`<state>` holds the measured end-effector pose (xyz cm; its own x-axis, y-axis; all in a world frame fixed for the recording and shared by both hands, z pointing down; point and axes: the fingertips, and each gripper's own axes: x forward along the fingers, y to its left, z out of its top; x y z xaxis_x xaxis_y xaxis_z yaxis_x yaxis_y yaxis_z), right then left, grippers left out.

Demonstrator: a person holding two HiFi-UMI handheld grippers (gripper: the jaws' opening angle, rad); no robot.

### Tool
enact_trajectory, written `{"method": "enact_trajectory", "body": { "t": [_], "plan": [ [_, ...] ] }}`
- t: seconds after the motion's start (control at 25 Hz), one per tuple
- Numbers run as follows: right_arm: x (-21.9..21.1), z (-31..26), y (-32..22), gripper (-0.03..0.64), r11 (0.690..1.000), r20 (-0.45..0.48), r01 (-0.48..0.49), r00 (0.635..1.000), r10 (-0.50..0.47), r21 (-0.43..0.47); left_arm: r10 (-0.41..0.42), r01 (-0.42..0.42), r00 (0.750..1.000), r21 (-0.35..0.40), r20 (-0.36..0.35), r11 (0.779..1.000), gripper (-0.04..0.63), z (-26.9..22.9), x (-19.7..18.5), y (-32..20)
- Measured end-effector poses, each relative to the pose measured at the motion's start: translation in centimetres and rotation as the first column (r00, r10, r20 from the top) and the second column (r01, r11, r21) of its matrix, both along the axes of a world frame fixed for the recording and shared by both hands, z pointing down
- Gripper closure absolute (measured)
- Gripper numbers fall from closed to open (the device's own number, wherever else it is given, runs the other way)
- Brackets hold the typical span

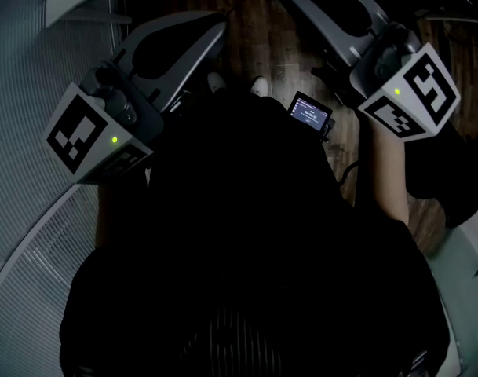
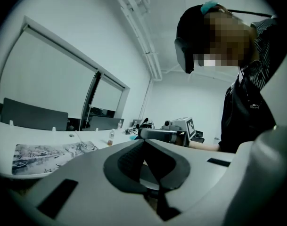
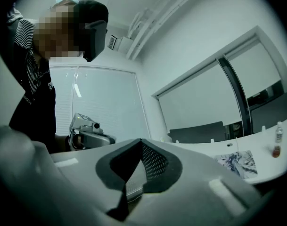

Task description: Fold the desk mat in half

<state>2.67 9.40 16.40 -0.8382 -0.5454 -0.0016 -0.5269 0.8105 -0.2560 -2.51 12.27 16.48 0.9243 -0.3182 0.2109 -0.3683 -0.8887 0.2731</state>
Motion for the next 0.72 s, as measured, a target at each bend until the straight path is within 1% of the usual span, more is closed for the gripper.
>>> {"method": "enact_trajectory", "body": {
  "t": [0.08,0.2,0.28,0.36,0.4,0.44,0.52,0.56,0.64,0.72],
  "plan": [
    [0.7,0.1,0.6,0.614,1.0,-0.039,-0.018,0.999,0.018,-0.008,0.031,-0.031,0.999,-0.001,-0.015,1.0,0.588,-0.4,0.4,0.1],
    [2.0,1.0,1.4,0.614,0.997,-0.099,-0.074,0.992,0.072,-0.016,0.062,-0.062,0.998,-0.001,-0.028,0.998,0.588,-0.1,0.5,0.5],
    [2.7,1.2,2.0,0.614,0.994,-0.107,-0.109,0.989,0.106,-0.017,0.073,-0.073,0.996,0.0,-0.043,0.997,0.588,0.2,0.4,0.7],
    [3.1,1.0,2.5,0.614,0.992,-0.124,-0.13,0.984,0.129,0.004,0.088,-0.087,0.994,0.013,-0.061,0.996,0.588,0.1,0.4,0.6],
    [3.2,1.0,2.7,0.614,0.991,-0.155,-0.135,0.978,0.137,0.023,0.1,-0.098,0.993,0.024,-0.07,0.995,0.588,0.0,0.6,0.6],
    [3.2,1.3,2.8,0.614,0.989,-0.204,-0.139,0.968,0.145,0.043,0.115,-0.112,0.99,0.036,-0.08,0.993,0.588,-0.1,0.7,0.7],
    [3.3,2.1,3.2,0.614,0.986,-0.31,-0.153,0.936,0.167,0.071,0.154,-0.149,0.983,0.05,-0.098,0.987,0.588,0.1,0.6,1.4],
    [3.5,2.4,3.5,0.614,0.983,-0.341,-0.167,0.922,0.185,0.081,0.173,-0.168,0.98,0.054,-0.103,0.984,0.588,0.5,0.4,1.7],
    [3.9,2.5,4.3,0.614,0.972,-0.354,-0.212,0.906,0.233,0.097,0.206,-0.2,0.973,0.066,-0.108,0.978,0.588,1.2,0.1,2.1],
    [4.6,2.2,5.1,0.614,0.958,-0.335,-0.266,0.897,0.288,0.111,0.233,-0.223,0.964,0.092,-0.126,0.97,0.588,1.3,0.2,2.0]
  ]
}}
